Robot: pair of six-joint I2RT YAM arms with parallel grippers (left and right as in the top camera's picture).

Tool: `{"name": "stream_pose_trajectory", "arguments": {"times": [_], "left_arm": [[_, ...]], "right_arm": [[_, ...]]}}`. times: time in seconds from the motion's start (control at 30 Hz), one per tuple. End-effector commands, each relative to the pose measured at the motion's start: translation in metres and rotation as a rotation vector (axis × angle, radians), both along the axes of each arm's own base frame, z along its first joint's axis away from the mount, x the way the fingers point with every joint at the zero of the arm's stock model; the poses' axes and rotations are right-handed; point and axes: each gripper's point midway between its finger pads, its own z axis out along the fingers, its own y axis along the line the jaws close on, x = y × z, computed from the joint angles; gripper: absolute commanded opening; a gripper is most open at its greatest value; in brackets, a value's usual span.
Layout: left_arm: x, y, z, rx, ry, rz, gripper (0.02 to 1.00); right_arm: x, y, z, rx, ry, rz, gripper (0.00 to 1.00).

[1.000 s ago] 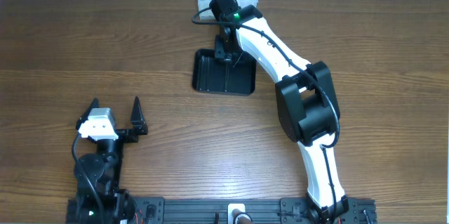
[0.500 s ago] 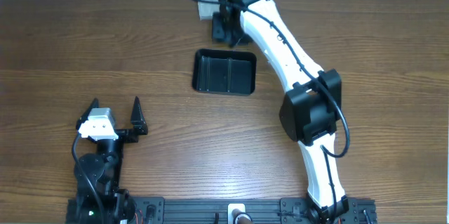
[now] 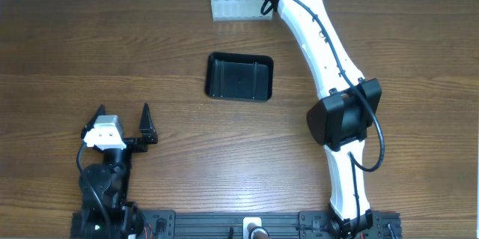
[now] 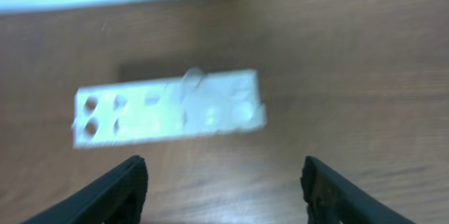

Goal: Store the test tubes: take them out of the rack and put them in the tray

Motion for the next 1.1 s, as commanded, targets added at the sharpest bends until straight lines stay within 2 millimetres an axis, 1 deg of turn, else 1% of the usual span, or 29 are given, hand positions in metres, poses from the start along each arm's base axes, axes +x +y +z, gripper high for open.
{"name": "stream_pose_trajectory", "arguments": {"times": [0.03,0.17,0.27,0.47,0.57,0.7,1.1], "left_arm": [[0.000,-0.003,-0.001,0.014,-0.003,-0.016,0.998],[0.000,-0.003,-0.001,0.014,-0.003,-0.016,0.998],[0.000,-0.003,-0.001,0.014,-0.003,-0.016,0.996],[0.000,-0.003,-0.001,0.014,-0.003,-0.016,0.998],[0.000,-0.003,-0.001,0.014,-0.003,-0.016,0.998],[0.000,-0.003,-0.001,0.014,-0.003,-0.016,0.998],[0.000,-0.003,-0.001,0.014,-0.003,-0.016,0.998]], "right_arm": [[0.023,-0.008,-0.024,-0.104,-0.025,0.017,0.730],[0.037,0.003,-0.040,-0.139,-0.053,0.074,0.783],[0.045,0.008,-0.049,-0.156,-0.070,0.099,0.798],[0.058,0.015,-0.057,-0.178,-0.108,0.135,0.805],[0.063,0.017,-0.058,-0.187,-0.128,0.150,0.803],[0.067,0.018,-0.059,-0.184,-0.141,0.149,0.796],[0.071,0.015,-0.077,-0.190,-0.123,0.145,0.792]]}}
